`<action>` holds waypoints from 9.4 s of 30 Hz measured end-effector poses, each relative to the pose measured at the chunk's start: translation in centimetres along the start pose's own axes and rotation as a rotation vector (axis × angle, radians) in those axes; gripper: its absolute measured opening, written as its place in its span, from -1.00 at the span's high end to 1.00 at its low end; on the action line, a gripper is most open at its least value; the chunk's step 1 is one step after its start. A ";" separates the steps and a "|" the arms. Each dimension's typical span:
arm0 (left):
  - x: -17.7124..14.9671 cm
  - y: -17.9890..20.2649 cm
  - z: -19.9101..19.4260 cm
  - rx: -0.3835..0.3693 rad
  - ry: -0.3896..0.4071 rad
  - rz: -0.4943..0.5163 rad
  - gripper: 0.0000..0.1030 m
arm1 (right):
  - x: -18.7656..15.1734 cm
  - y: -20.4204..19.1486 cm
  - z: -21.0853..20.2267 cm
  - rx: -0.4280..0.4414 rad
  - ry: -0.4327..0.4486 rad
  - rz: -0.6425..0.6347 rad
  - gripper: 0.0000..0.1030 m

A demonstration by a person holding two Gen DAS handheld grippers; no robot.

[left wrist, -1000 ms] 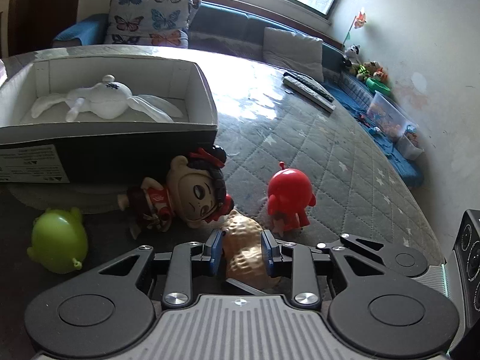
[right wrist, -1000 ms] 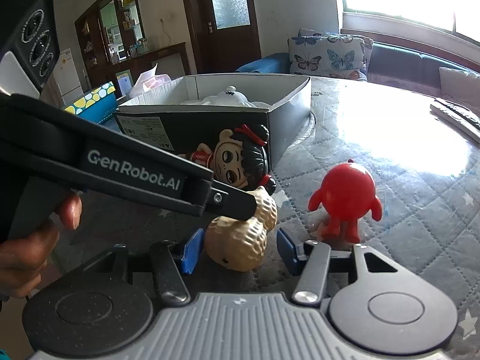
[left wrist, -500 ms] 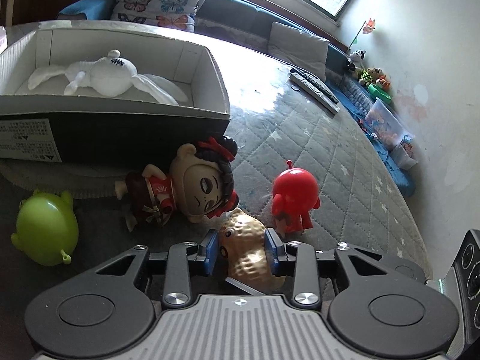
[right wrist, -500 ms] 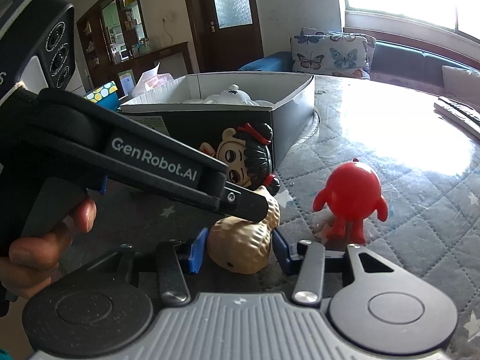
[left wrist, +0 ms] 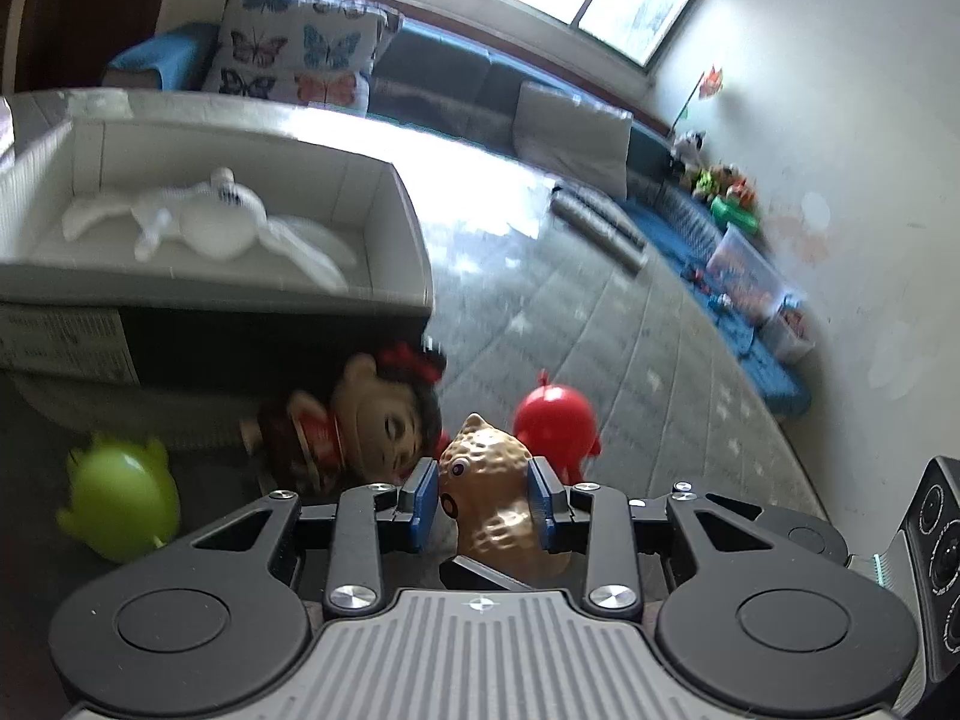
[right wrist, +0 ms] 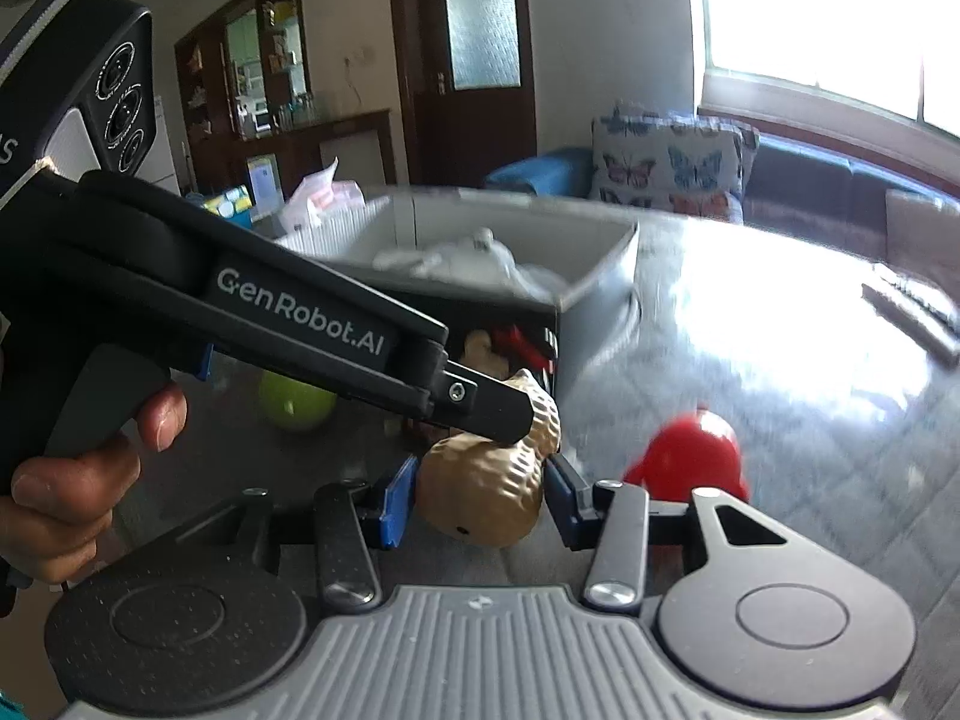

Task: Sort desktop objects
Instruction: 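Lift the peanut toy with both grippers and carry it over the box, then lower the peanut toy into the box and open both grippers, then move both grippers from the box to the red round figure, then close both grippers on the red round figure, then lift the red figure with both grippers and lower it into the box, then open both grippers to release the red figure in the box, then move both grippers to the doll figurine in red-and-black outfit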

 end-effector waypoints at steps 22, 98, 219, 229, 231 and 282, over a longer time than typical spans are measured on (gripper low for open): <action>13.5 -8.9 4.1 0.047 0.099 -0.112 0.32 | 13.3 3.2 11.6 0.033 -0.029 -0.047 0.10; 4.9 0.8 3.1 -0.034 0.049 0.025 0.33 | 0.6 8.0 1.5 -0.150 -0.002 0.089 -0.14; 11.7 -13.9 5.1 0.041 0.065 -0.259 0.31 | 10.9 -0.3 16.2 0.115 -0.167 -0.098 0.04; 11.8 -11.8 2.8 0.066 0.115 -0.200 0.31 | 11.3 -0.5 12.8 0.108 -0.085 -0.074 0.03; 11.7 -11.3 2.3 0.072 0.126 -0.186 0.31 | 11.3 -0.6 12.2 0.108 -0.073 -0.073 0.02; 1.7 -8.1 0.1 0.138 0.084 -0.174 0.31 | 2.0 1.0 6.4 0.068 -0.028 0.085 -0.21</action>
Point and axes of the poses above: each gripper's, at about its wrist camera, not at the fingertips, and z roughly the way its jaws point, y to its right, x to its top, the point moved 8 cm from there along z, roughly the way its jaws point, and after that the axes turned 5 degrees about -y, right-handed, at the moved point
